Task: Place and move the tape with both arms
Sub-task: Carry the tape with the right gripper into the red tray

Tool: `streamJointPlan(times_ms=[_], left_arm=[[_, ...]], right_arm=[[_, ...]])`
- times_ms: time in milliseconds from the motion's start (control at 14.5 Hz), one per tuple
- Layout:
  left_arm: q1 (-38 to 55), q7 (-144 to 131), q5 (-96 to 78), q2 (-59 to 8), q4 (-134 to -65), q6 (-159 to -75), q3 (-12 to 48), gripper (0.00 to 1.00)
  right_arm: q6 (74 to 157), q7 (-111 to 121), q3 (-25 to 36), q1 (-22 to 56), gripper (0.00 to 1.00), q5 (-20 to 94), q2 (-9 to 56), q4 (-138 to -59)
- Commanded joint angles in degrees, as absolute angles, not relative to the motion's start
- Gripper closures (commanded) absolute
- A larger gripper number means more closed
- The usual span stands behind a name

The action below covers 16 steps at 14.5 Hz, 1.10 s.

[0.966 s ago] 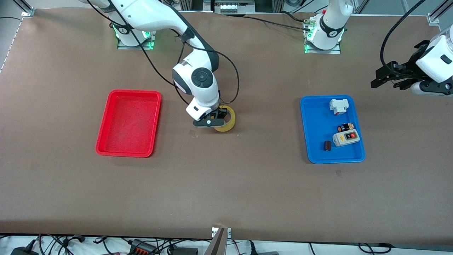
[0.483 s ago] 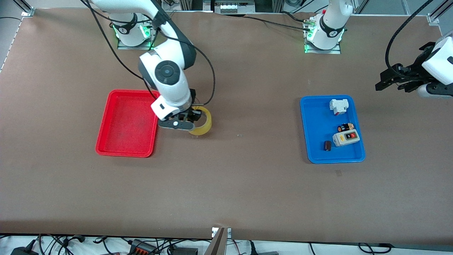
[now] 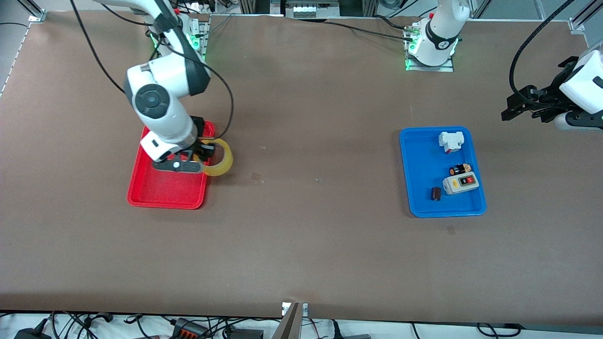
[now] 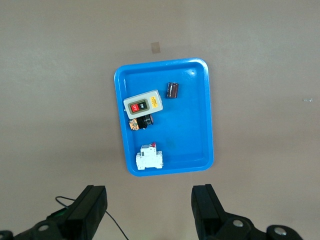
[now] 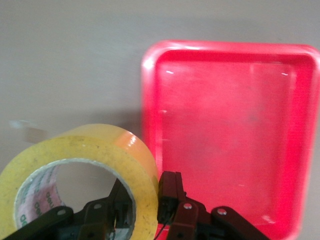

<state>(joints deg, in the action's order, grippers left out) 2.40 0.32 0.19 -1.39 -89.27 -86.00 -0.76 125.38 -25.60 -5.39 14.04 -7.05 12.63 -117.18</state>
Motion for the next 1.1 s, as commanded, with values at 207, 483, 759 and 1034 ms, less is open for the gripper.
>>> streamJointPlan(times_ms=[207,483,759,1034], left_arm=[[2.3,0.5,1.4,-2.3,-87.1,-84.6,-0.5,0.0],[2.4,0.5,0.9,-2.5,-86.9,-84.6,-0.5,0.0],[2.4,0.5,0.6,-2.5,-86.9,-84.7,-0.5,0.0],[2.4,0.6,0.5,-2.5,-86.8,-84.8,-0.5,0.0]], right_arm=[[135.5,-7.9,-6.2,0.3,0.91,-7.6,9.5,-127.9],[139.6,-6.2,-6.2,-1.5,0.91,-7.6,14.1,-128.1],[144.0,-6.1,-6.3,-1.5,0.91,-7.6,18.4,-128.1],[145.3,-6.1,-6.2,-1.8,0.86,-7.6,20.2,-128.1]])
